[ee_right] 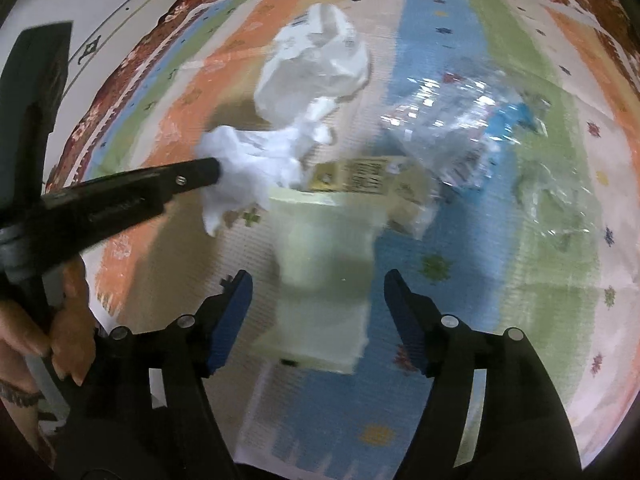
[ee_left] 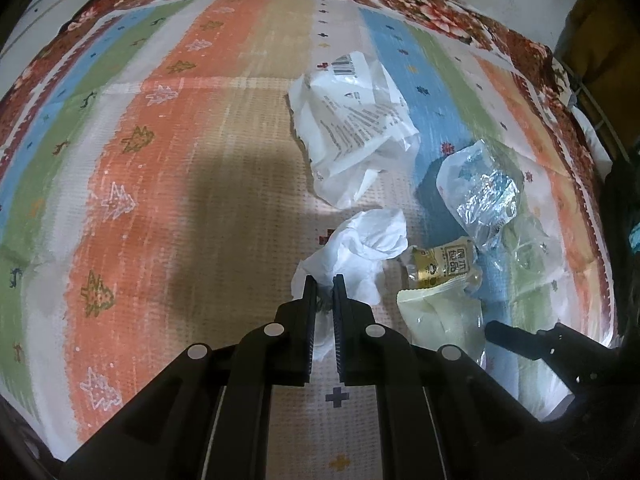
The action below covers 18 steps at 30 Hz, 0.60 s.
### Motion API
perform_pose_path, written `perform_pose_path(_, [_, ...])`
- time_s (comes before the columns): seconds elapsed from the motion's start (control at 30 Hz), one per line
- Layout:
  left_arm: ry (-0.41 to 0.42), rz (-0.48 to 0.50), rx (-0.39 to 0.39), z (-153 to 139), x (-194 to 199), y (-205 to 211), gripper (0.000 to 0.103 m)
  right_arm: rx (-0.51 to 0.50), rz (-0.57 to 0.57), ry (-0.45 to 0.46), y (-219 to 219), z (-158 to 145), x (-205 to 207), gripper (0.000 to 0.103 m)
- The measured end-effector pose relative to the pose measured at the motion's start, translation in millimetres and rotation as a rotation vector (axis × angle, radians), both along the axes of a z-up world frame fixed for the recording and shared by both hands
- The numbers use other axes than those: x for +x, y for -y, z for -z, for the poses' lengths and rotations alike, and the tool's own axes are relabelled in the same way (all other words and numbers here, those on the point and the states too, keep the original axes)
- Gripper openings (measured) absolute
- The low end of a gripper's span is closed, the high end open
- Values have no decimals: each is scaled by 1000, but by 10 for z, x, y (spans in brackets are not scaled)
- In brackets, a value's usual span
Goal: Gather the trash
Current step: 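Grasp the pale green wipe packet with the right tool while the left tool grasps the white tissue, then carry the wipe packet and tissue back over the black bin with both tools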
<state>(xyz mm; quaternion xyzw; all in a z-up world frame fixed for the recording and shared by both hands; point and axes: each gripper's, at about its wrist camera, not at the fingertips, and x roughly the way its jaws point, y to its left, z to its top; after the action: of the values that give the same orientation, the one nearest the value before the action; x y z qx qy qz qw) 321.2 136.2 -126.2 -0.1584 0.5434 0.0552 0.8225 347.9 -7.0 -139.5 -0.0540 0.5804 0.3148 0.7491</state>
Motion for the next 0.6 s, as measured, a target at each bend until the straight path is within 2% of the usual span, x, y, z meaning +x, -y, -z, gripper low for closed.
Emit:
perform_pose_path(0.07, [-1, 2, 4, 3, 14, 4, 7, -32, 2, 8, -89, 16, -23, 57])
perform_pose_path(0.1, [-5, 5, 12, -1, 23, 12, 7, -62, 9, 11, -126, 35, -32, 48])
perform_pose_path(0.17, [-7, 9, 19, -19, 26, 25, 7, -68, 17, 18, -146, 37, -45, 45])
perform_pose_path(0.23, [-4, 16, 20, -50, 20, 49, 7, -92, -3, 21, -178, 56, -83, 35])
perform_pose_path(0.33, [2, 19, 32, -107, -6, 82, 7, -103, -21, 28, -174, 58, -136, 29])
perform_pose_path(0.6, [32, -11, 46, -378, -178, 16, 7, -55, -43, 63, -55, -213, -290, 27])
